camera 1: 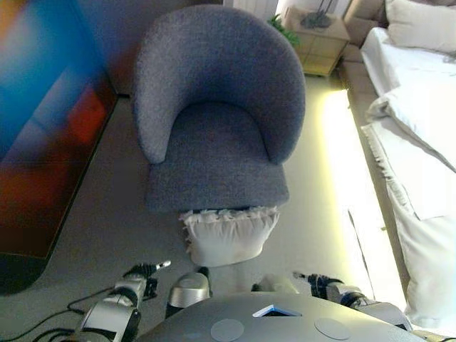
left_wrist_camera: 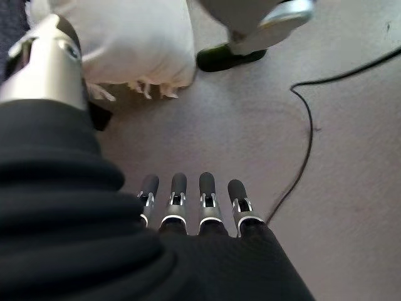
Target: Pick up the cushion and take it to the sofa
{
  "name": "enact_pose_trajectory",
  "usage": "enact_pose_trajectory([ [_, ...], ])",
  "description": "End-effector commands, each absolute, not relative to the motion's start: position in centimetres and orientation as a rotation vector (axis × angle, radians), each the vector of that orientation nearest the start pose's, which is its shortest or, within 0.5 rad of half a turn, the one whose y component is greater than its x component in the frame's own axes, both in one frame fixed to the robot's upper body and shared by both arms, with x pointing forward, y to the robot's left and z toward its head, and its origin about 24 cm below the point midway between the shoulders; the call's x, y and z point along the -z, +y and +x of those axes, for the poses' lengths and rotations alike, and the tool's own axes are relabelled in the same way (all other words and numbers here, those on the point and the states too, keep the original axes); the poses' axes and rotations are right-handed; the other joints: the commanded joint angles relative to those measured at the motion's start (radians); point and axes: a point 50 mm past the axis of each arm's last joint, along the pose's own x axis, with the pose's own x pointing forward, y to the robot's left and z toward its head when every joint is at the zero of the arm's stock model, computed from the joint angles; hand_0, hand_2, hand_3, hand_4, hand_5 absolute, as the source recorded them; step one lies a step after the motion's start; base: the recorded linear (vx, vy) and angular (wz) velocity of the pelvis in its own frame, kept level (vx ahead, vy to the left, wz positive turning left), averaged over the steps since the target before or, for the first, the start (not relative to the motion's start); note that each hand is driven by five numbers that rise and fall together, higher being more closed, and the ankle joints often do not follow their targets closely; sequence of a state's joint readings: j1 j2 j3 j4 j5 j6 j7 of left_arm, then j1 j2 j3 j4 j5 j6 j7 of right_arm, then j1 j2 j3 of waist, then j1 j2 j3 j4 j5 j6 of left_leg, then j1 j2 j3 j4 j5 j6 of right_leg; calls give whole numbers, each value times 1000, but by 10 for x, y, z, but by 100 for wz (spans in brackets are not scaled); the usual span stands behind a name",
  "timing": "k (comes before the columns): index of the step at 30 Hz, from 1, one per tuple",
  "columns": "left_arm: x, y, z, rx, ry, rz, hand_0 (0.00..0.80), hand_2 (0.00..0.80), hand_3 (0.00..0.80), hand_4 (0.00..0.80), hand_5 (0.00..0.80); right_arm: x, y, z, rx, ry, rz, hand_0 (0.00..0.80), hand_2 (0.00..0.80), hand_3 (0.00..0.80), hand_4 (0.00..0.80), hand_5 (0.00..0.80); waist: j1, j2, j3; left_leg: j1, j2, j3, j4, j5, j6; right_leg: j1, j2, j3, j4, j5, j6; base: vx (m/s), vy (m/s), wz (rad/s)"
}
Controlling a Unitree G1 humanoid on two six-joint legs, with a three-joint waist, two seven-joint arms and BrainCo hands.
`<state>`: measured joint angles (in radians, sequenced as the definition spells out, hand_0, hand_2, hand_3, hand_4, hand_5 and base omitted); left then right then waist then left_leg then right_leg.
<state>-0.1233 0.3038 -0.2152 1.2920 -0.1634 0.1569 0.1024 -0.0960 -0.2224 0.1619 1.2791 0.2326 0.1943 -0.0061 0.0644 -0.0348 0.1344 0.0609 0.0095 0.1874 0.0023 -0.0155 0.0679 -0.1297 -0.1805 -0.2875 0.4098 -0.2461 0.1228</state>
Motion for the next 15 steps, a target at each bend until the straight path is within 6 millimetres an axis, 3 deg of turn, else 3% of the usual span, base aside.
enact_pose_trajectory([
  [1,152,259,110,-204,1341,353,0,0,0,0,0,162,-236,91,202,1386,-81,0,0,0,0,0,-28,20,7,-54,42,15,7,-37,-62,76,-10,1,-174,191,-12,98,-150,18],
  [4,155,254,104,-240,1357,328,0,0,0,0,0,163,-236,88,147,1398,-150,0,0,0,0,0,-43,29,0,-41,60,14,-11,-21,-67,100,-7,41,-255,200,-12,97,-151,35],
  [7,157,253,96,-267,1379,322,0,0,0,0,0,164,-235,86,78,1411,-205,0,0,0,0,0,-31,18,-15,-39,69,2,-5,-19,-83,150,10,36,-322,186,-12,127,-231,8],
  [11,159,252,89,-284,1398,332,0,0,0,0,0,165,-234,84,61,1432,-197,0,0,0,0,0,-11,14,-18,-63,96,-27,8,1,-114,197,39,29,-366,167,-35,70,-286,18],
  [15,157,240,109,-383,1324,254,0,0,0,0,0,158,-236,110,71,1368,-226,0,0,0,0,0,2,39,21,-170,113,-60,39,36,-143,160,53,16,-373,163,-64,-191,-159,13],
])
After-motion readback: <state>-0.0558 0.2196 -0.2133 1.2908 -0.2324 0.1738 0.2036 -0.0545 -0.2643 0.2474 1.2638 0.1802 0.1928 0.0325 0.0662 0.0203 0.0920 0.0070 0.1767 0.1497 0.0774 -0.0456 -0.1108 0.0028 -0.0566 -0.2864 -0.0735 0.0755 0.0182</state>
